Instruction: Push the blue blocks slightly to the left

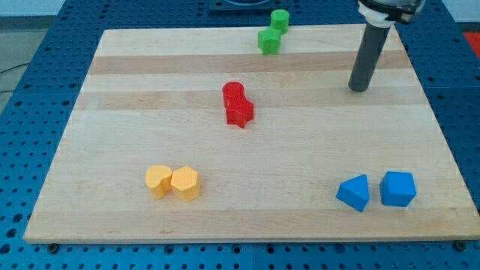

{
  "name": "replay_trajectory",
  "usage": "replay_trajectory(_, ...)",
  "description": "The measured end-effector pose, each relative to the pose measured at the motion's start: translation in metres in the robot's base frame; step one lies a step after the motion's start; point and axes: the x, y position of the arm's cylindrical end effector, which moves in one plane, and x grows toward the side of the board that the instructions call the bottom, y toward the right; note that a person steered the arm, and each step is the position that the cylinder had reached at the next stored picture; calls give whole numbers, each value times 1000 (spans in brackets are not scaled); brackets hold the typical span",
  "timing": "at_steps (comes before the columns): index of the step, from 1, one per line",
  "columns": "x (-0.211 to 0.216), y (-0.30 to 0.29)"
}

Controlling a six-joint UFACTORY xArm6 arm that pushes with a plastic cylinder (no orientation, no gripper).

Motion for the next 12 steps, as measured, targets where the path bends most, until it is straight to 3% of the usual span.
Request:
replay_trajectory(1, 1, 6)
replay_trajectory(2, 11, 74)
replay_trajectory(3, 42, 127)
replay_trajectory(5, 123, 159)
replay_trajectory(6, 196, 135)
replay_trajectory(7, 234, 93)
replay_trajectory(9, 224, 60)
replay_trajectory(10, 217, 78)
replay_trajectory(11, 212, 50)
replay_trajectory(12, 219, -25)
